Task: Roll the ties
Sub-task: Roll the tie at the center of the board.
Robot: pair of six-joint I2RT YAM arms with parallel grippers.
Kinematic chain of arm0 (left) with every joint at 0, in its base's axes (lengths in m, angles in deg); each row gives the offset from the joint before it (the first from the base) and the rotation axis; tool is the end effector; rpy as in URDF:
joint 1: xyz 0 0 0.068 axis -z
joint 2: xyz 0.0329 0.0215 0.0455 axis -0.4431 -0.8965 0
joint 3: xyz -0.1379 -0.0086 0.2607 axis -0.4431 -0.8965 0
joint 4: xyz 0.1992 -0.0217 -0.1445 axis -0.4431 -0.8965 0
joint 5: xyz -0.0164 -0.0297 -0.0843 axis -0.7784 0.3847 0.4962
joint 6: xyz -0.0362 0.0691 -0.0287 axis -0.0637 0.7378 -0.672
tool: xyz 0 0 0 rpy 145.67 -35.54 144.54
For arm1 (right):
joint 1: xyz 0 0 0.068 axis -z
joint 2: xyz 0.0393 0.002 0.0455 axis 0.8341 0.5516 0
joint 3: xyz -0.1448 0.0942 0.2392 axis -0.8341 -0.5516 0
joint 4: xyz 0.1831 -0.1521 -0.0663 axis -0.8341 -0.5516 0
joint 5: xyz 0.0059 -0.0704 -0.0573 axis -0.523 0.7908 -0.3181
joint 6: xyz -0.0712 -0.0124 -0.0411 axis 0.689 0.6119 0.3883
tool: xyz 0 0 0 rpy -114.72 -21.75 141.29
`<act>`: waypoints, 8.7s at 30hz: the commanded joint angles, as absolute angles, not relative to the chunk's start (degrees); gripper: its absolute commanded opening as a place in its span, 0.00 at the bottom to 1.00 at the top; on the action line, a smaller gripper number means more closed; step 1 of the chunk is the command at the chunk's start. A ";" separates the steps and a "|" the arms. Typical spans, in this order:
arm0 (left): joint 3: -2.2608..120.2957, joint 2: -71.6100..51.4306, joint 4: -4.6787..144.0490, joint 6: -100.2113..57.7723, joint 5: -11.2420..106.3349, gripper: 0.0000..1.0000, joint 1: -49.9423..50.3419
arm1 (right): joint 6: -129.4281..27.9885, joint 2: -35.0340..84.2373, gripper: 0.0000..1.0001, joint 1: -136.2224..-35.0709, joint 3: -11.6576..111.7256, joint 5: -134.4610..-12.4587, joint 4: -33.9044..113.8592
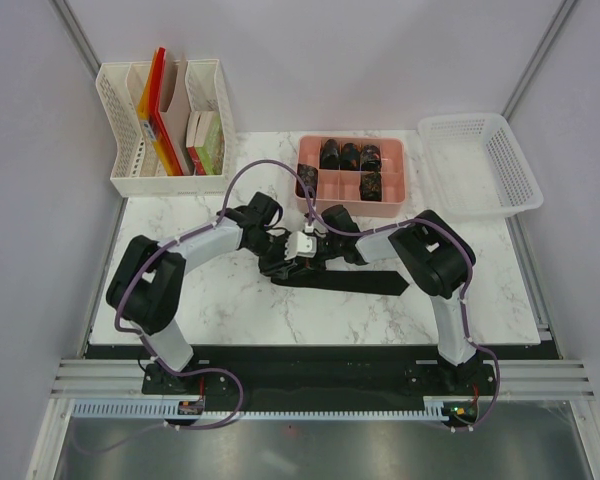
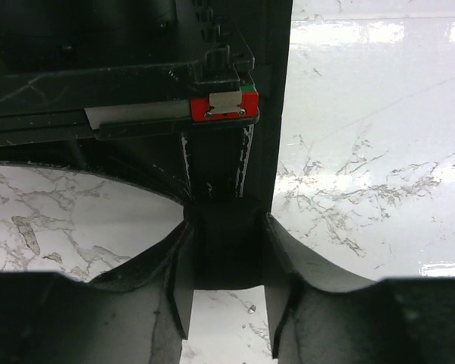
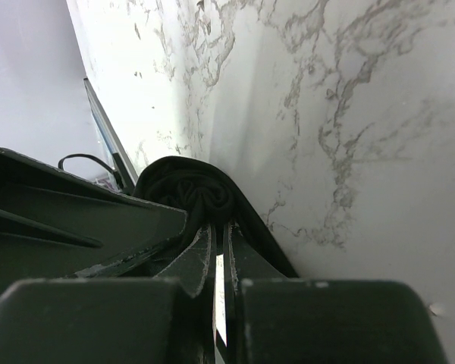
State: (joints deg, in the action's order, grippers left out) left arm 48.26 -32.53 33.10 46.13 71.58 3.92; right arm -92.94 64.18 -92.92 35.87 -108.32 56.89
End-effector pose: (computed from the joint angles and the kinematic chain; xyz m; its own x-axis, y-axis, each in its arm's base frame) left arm 0.2601 -0.1965 0.1818 0.0172 0.7989 -0.6013 0.9994 -0.0318 -0.0137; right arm 0.3162 0.2940 0.1071 -0.9903 -0.0384 -0.1334 -0.1346 0.5012 0.8548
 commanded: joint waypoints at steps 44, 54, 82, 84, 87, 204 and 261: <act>47.05 -28.90 28.12 49.51 75.67 0.41 -0.73 | -87.67 66.04 0.00 -93.08 36.54 -106.16 54.28; 49.61 -33.64 32.77 45.38 75.50 0.48 3.40 | -88.38 65.95 0.00 -93.17 36.80 -106.42 54.55; 45.65 -40.33 31.20 46.61 64.33 0.16 5.17 | -87.50 56.90 0.24 -90.71 37.68 -109.06 49.71; 45.74 -40.33 30.76 46.43 64.07 0.13 5.08 | -87.50 55.85 0.26 -90.19 37.59 -109.50 49.19; 45.74 -40.42 30.49 46.43 63.46 0.12 5.17 | -87.50 55.32 0.29 -89.57 37.68 -109.94 47.87; 42.66 -33.56 44.47 33.87 60.38 0.30 13.60 | -86.27 48.28 0.00 -88.34 27.93 -102.91 31.08; 47.84 -27.94 34.37 37.03 68.90 0.59 9.30 | -81.61 60.86 0.00 -87.37 31.88 -94.12 35.91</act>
